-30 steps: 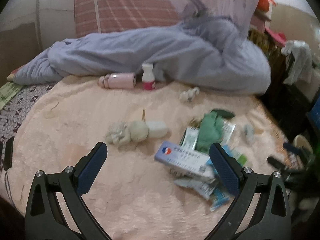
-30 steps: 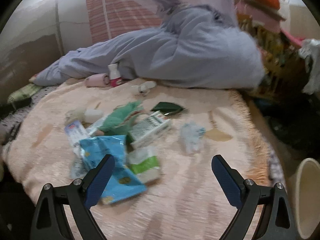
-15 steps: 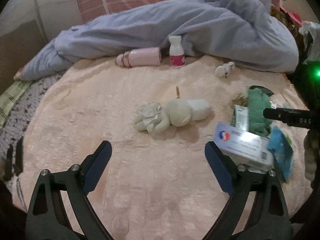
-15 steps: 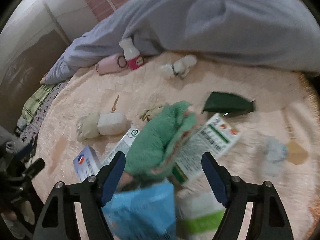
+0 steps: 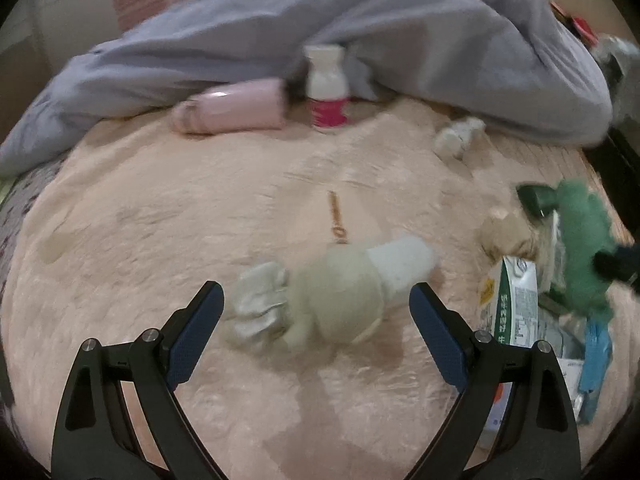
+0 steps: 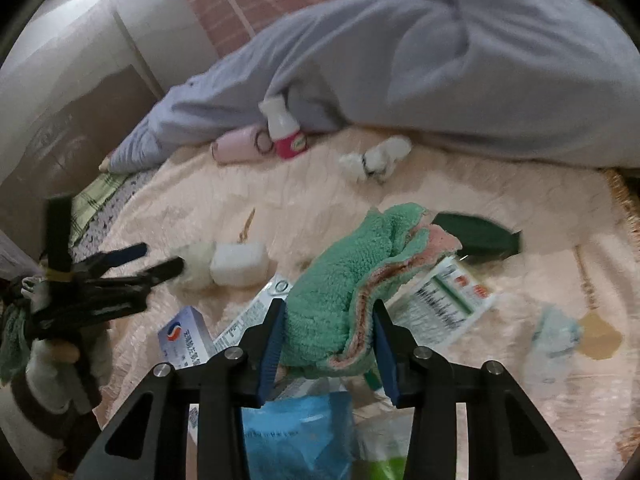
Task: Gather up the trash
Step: 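Grasp the green towel with the right tool while the left tool grasps the white plush toy, then carry both items to the cream bucket and open both tools to drop them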
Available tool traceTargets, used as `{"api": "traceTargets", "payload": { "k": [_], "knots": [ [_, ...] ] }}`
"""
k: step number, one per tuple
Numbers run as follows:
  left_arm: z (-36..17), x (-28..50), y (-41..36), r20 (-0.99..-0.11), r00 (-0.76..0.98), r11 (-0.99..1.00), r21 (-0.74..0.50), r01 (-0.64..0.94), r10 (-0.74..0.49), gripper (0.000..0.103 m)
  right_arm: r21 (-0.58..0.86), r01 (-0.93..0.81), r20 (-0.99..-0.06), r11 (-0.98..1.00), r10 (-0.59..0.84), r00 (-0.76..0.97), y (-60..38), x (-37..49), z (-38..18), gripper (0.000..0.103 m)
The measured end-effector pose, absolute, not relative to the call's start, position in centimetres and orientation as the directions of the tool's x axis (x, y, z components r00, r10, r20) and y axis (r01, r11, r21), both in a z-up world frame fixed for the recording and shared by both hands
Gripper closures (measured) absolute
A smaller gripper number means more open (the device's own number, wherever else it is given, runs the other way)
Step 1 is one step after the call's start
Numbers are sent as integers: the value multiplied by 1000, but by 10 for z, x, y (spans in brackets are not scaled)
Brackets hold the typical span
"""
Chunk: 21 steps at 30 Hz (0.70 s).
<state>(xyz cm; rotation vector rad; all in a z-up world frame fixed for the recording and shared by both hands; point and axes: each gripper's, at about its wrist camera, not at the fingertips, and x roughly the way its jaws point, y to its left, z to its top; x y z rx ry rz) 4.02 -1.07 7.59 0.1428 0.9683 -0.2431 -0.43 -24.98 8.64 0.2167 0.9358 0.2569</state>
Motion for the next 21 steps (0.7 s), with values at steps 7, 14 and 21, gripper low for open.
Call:
{"api": "traceTargets", "payload": {
  "k": [7,14,21],
  "knots": [
    [62,48,-16,-852,511,906,122,405,-113,9,236,-172,-749,956,292,594,-260,-22,110,63],
    [43,61,-13,-871,474,916,76,393,-131,48,257,-180,-747,949,313,586,-266,-31,115,63],
    [97,48,7,-821,459,917,-181,356,-340,72,229,-173,-744,958,287,603,-282,-53,124,63]
  ]
}}
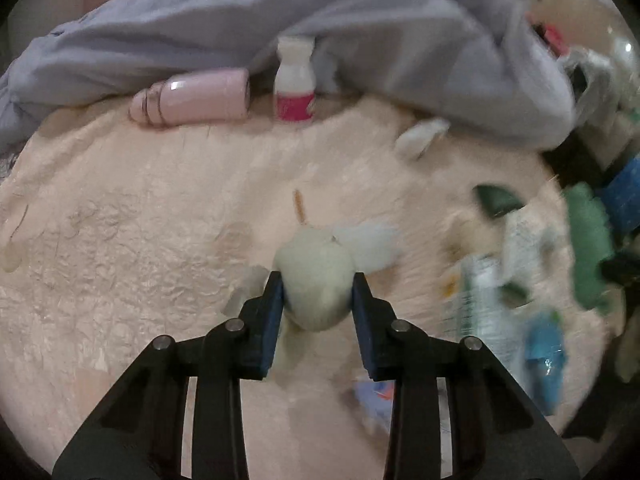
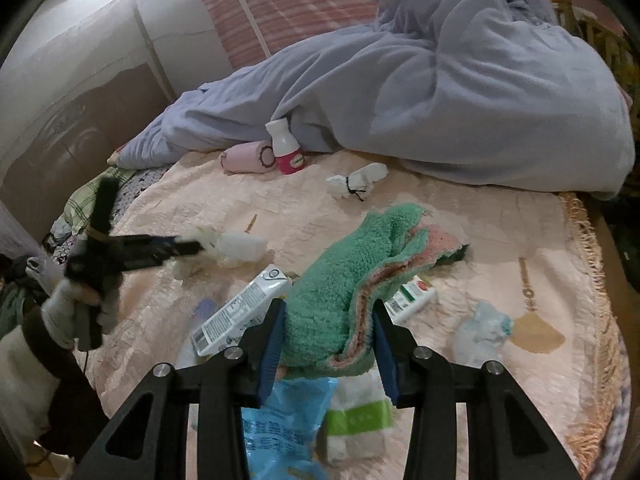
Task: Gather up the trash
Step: 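Carry both items to the cream bucket and open both tools to drop them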
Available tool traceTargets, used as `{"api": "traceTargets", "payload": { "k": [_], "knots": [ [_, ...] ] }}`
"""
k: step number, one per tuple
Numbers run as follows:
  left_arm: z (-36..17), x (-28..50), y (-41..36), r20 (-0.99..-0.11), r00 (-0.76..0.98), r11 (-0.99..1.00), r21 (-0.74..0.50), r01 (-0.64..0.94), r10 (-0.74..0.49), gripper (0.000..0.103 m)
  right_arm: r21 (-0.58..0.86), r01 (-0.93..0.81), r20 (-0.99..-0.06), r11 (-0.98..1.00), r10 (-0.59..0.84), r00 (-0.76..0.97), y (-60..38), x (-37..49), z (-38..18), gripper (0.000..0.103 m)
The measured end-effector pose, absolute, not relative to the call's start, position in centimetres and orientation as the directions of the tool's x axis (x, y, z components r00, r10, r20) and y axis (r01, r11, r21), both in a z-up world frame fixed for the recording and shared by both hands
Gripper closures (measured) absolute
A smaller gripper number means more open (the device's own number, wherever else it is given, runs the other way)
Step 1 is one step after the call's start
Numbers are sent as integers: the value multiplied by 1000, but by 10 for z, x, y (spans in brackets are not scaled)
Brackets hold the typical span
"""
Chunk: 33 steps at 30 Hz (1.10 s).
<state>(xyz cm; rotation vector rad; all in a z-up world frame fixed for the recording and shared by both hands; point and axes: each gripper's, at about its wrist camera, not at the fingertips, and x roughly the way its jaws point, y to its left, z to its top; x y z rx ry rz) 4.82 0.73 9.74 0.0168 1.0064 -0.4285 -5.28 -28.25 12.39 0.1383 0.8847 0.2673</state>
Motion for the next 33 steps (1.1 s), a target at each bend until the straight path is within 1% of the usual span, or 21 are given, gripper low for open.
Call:
{"api": "traceTargets", "payload": {
  "k": [3,8,14,17,24,29,32,33],
  "knots": [
    [124,28,-7,-794,464,896,-215,389,-392,72,221,-155,-740,963,270,617,-294,-66,130,63],
    [163,-17,-62,-748,463,843,-235,485,-475,72,209,-121,-737,970,237,633,-321,-96,141,63],
    [200,-60,-162,-696,389,729,-284,623,-604,72,172,-21,-736,985,142,662,-380,-147,159,63],
    [210,-80,-220,-670,303,640,-335,692,-678,72,149,67,-739,986,66,670,-424,-179,170,63],
    [204,-122,-362,-630,113,463,-425,778,-768,72,66,336,-762,939,-170,625,-540,-262,178,63],
    [190,-150,-444,-630,25,394,-453,800,-776,71,-3,496,-776,868,-315,546,-607,-305,163,62],
    [180,-160,-477,-623,-11,364,-471,803,-782,69,29,548,-785,836,-320,531,-641,-325,150,62],
    [175,-162,-491,-614,-21,352,-480,804,-789,67,43,560,-787,827,-317,530,-651,-329,145,59]
  ]
}}
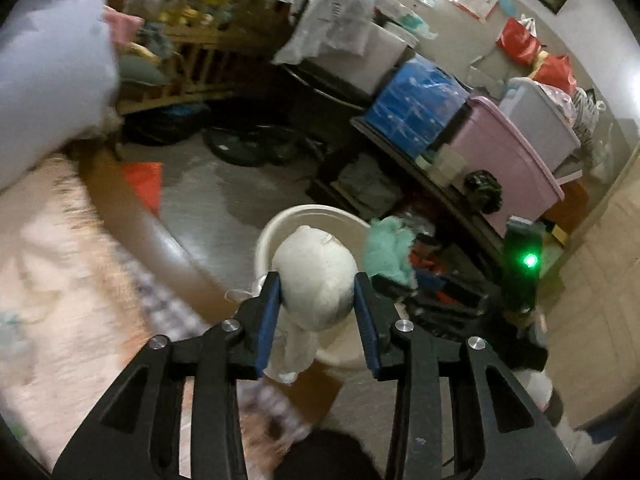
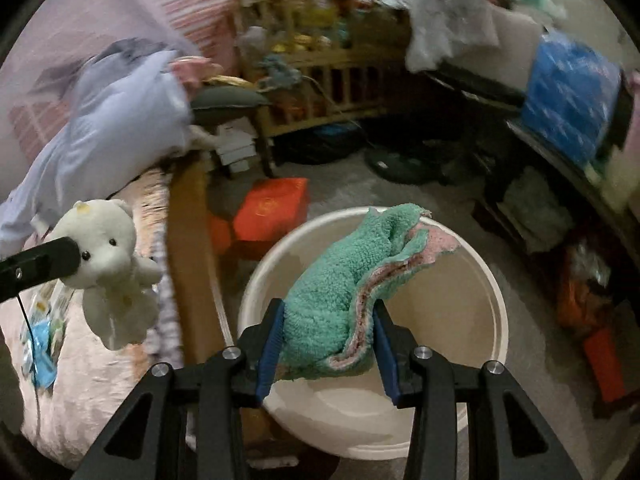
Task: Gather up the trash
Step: 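Carry both items to the cream bucket and open both tools to drop them, then return both tools to the bed over the remaining trash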
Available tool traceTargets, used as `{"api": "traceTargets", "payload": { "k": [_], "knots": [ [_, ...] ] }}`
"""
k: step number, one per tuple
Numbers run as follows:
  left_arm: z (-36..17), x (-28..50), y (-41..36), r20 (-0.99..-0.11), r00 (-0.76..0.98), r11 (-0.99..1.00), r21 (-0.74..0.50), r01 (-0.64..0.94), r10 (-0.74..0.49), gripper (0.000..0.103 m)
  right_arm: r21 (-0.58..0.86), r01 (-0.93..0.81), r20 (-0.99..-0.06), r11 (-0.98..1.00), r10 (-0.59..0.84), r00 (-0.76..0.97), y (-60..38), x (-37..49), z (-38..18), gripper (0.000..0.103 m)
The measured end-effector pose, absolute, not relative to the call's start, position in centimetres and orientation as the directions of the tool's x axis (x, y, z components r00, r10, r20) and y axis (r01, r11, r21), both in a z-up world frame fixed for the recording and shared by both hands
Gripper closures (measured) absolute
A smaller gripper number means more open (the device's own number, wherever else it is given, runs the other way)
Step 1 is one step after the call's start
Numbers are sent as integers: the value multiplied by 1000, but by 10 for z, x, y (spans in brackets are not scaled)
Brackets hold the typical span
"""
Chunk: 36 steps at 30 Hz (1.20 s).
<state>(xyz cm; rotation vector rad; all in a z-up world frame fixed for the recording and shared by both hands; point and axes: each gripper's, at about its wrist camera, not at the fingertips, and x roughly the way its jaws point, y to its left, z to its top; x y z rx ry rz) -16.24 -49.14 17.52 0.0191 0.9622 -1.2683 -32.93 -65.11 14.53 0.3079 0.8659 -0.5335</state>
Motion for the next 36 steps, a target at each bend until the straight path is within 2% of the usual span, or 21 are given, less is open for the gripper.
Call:
{"api": "traceTargets", "payload": {
  "k": [4,8,16,22,27,36],
  "knots": [
    [163,-166,-520,-560,-85,286,-540,791,-824,56,91,591,-773,801,-317,549,-670,-341,135,51],
    [154,-164,-523,-577,-91,313,-560,767,-812,55,99,609,-790,787,-310,529,-676,-340,122,49],
    [151,-160,-476,-673,128,473,-360,804,-729,54,120,582,-818,804,-252,516,-664,-331,100,49],
    [142,-151,-423,-708,273,616,-283,735,-651,54,152,541,-807,827,-212,551,-635,-314,106,49],
    [145,-149,-377,-713,418,719,-172,674,-562,54,180,487,-787,855,-172,593,-597,-293,117,49],
    [152,-144,-307,-693,554,810,-74,581,-461,54,191,372,-766,908,-98,635,-525,-252,129,47]
  ]
}}
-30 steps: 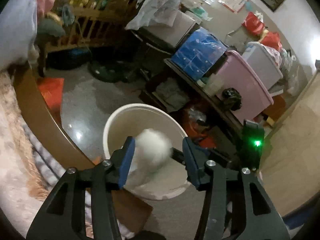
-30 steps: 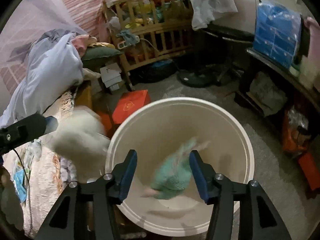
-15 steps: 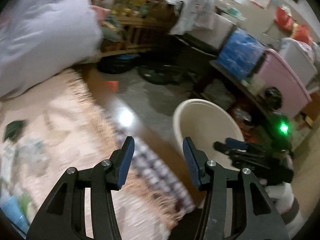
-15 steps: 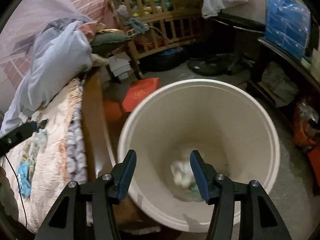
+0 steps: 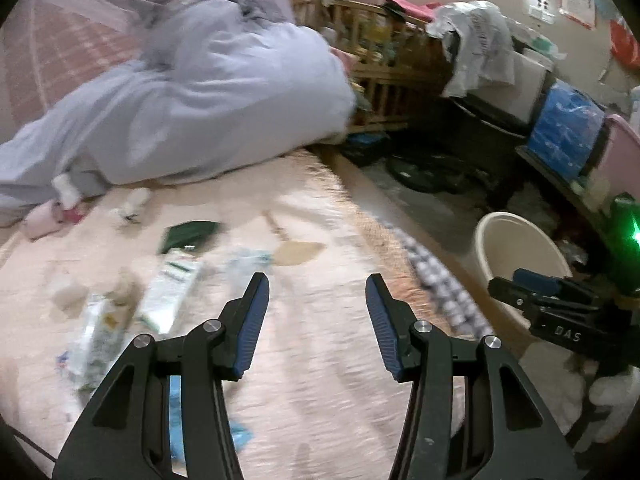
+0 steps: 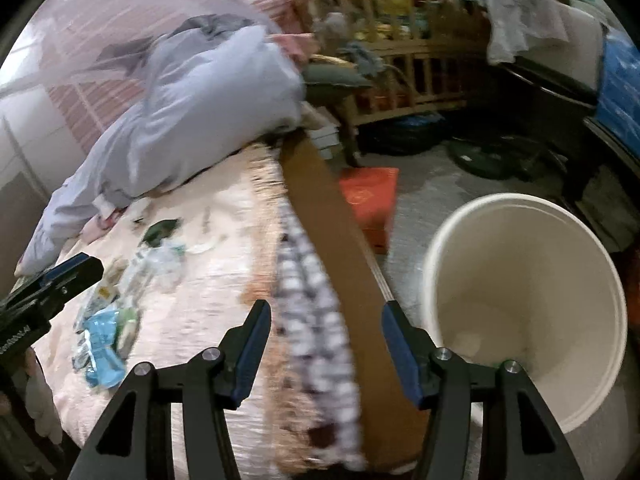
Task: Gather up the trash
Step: 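Return both tools to the bed over the remaining trash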
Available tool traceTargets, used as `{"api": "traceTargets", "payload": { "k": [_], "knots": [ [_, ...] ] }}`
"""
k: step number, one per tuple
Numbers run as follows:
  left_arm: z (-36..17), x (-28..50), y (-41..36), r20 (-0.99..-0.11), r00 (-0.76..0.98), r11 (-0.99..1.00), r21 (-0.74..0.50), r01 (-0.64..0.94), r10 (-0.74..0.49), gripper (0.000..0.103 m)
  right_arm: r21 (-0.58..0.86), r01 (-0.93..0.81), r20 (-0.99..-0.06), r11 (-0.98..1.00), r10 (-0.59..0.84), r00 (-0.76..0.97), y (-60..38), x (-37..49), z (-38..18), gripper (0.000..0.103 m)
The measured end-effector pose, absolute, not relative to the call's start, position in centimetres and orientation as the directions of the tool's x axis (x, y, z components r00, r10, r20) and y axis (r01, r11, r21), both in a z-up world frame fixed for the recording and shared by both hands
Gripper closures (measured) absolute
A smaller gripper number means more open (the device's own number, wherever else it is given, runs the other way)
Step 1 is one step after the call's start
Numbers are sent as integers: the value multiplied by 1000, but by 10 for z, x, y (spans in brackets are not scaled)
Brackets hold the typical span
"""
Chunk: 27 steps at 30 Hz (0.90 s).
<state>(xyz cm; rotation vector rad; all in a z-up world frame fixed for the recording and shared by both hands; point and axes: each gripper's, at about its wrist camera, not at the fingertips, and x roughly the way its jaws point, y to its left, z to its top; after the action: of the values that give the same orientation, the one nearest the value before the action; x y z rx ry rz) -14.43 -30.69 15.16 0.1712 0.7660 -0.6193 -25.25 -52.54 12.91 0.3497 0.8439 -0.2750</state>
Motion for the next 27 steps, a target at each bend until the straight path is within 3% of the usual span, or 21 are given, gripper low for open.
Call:
{"api": "traceTargets", "payload": {
  "k": [11,18,27],
  "knots": [
    [154,-135,-233,-675,647,881,-11,474,-356,54,140,226,-782,964,-33,622,-441,-207,130,45],
    [158,-114,-164,-697,647,908,-15,418,-309,54,91,131,-786,987,-10,618,-393,-182,129,38],
    [141,-88,-61,-749,629,953,-11,302,-208,54,94,79,-806,992,29,591,-359,-131,109,38]
  ]
}}
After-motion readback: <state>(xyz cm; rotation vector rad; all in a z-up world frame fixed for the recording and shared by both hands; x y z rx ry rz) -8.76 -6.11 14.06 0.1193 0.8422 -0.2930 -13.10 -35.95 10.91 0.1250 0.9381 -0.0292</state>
